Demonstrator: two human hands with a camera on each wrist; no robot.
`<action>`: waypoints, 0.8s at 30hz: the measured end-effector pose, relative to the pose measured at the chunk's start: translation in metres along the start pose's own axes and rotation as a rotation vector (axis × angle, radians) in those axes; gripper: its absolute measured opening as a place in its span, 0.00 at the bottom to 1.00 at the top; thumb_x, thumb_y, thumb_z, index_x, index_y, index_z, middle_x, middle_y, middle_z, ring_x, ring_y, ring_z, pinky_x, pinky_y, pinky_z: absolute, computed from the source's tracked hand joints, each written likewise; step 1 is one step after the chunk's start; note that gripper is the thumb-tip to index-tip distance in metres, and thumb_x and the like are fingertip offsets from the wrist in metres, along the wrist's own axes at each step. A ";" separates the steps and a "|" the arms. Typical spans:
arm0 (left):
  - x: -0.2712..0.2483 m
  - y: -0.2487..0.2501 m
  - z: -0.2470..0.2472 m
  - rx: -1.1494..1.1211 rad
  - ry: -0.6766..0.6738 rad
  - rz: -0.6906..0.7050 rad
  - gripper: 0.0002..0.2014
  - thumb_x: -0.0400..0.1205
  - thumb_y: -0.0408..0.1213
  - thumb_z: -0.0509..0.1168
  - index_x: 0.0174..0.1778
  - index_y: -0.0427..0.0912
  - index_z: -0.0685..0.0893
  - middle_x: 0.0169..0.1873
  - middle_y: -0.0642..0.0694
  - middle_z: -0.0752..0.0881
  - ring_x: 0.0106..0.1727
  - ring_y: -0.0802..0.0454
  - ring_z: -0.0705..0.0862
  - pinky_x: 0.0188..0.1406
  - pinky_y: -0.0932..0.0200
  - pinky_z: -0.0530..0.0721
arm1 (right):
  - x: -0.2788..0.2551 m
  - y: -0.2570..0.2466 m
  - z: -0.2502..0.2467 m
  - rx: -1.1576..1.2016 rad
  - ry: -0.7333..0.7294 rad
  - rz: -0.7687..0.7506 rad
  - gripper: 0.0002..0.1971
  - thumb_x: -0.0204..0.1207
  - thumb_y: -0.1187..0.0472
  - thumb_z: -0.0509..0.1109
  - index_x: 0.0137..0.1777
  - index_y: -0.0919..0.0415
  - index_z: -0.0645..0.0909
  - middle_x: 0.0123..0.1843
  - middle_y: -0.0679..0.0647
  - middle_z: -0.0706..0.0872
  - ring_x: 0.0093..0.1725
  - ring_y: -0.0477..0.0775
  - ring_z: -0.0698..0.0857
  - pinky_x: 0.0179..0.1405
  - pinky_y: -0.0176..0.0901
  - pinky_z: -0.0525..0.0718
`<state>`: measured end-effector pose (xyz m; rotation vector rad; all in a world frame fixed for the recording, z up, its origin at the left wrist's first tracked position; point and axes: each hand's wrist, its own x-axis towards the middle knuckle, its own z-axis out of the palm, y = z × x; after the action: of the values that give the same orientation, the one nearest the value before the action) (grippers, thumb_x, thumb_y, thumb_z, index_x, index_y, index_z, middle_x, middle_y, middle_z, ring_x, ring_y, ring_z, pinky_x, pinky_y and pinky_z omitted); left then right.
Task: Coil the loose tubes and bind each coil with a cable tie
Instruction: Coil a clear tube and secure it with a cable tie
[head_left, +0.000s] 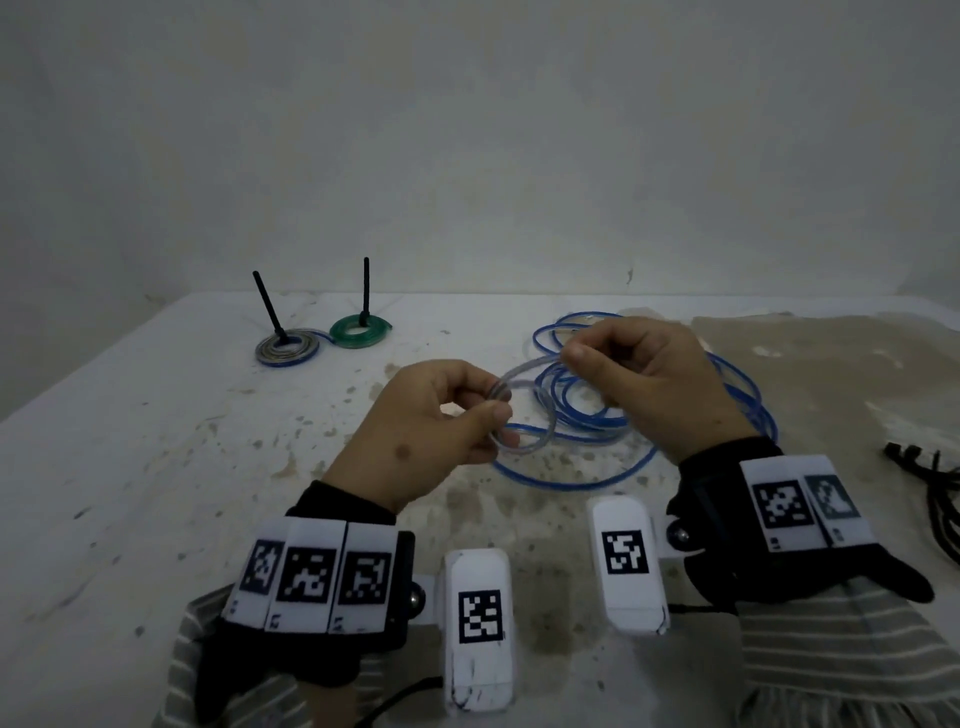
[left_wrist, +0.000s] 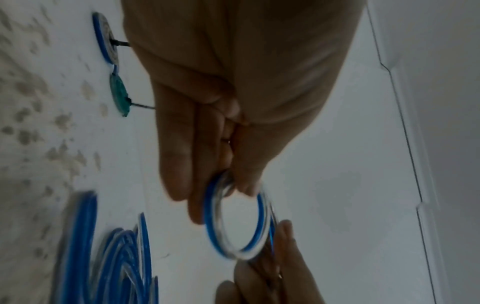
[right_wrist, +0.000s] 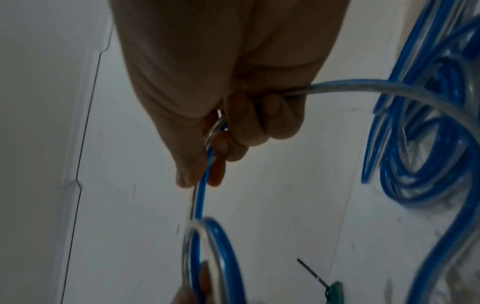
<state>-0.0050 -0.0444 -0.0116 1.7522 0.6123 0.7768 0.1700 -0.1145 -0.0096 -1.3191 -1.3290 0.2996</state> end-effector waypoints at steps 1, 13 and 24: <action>0.001 0.000 0.002 -0.111 0.057 -0.010 0.04 0.79 0.25 0.64 0.41 0.38 0.82 0.32 0.42 0.84 0.33 0.52 0.89 0.34 0.60 0.89 | 0.000 -0.001 0.005 0.030 -0.033 0.042 0.07 0.75 0.61 0.68 0.36 0.55 0.83 0.20 0.45 0.78 0.23 0.42 0.72 0.24 0.33 0.71; 0.006 -0.005 0.022 -0.246 0.101 -0.230 0.09 0.78 0.37 0.67 0.33 0.43 0.79 0.27 0.50 0.86 0.30 0.58 0.87 0.35 0.59 0.77 | 0.000 -0.008 0.030 0.185 -0.015 0.308 0.18 0.84 0.59 0.53 0.35 0.58 0.78 0.24 0.46 0.78 0.27 0.47 0.76 0.32 0.40 0.77; 0.017 -0.009 0.014 -0.137 0.055 -0.322 0.08 0.80 0.38 0.65 0.37 0.41 0.85 0.24 0.49 0.85 0.28 0.56 0.87 0.22 0.68 0.76 | 0.005 0.002 0.035 0.127 -0.054 0.526 0.18 0.84 0.58 0.53 0.36 0.63 0.77 0.24 0.51 0.70 0.22 0.49 0.70 0.20 0.37 0.75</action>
<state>0.0164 -0.0386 -0.0195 1.4646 0.8346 0.6271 0.1445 -0.0922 -0.0182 -1.5450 -0.9685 0.7719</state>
